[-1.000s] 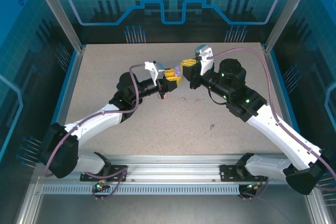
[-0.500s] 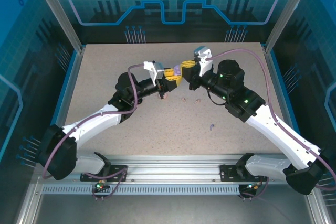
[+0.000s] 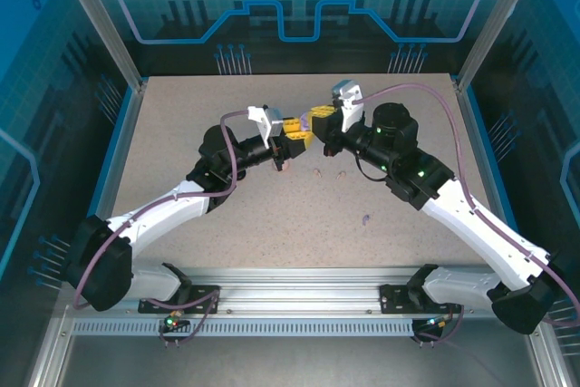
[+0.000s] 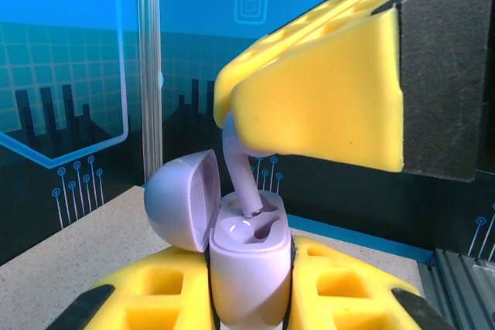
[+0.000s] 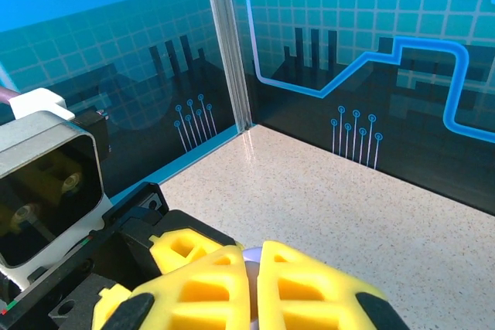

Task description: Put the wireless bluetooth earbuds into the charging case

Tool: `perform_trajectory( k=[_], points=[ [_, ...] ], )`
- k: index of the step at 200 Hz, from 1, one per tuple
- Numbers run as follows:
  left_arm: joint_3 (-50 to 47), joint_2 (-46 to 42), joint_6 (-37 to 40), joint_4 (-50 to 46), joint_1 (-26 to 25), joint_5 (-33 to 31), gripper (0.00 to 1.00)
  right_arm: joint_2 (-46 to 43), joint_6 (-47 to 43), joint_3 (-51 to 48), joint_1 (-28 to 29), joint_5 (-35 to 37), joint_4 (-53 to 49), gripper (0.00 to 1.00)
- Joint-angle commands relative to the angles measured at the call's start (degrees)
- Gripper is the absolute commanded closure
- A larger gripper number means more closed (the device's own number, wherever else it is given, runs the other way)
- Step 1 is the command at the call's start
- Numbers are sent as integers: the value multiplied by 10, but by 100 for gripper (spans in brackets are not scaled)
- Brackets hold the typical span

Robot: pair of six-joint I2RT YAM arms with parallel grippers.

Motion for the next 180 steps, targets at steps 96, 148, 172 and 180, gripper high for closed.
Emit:
perform_trajectory(
  k=[96, 148, 172, 180],
  points=[
    [30, -23, 24, 3, -4, -19, 100, -25, 5, -36, 9, 5, 5, 93],
    [33, -22, 24, 1, -4, -25, 100, -16, 8, -34, 10, -26, -4, 91],
    [33, -20, 23, 0, -5, -26, 100, -10, 15, -35, 14, -23, -5, 84],
    [33, -19, 22, -1, -5, -26, 100, -10, 18, -35, 14, -21, -4, 81]
  ],
)
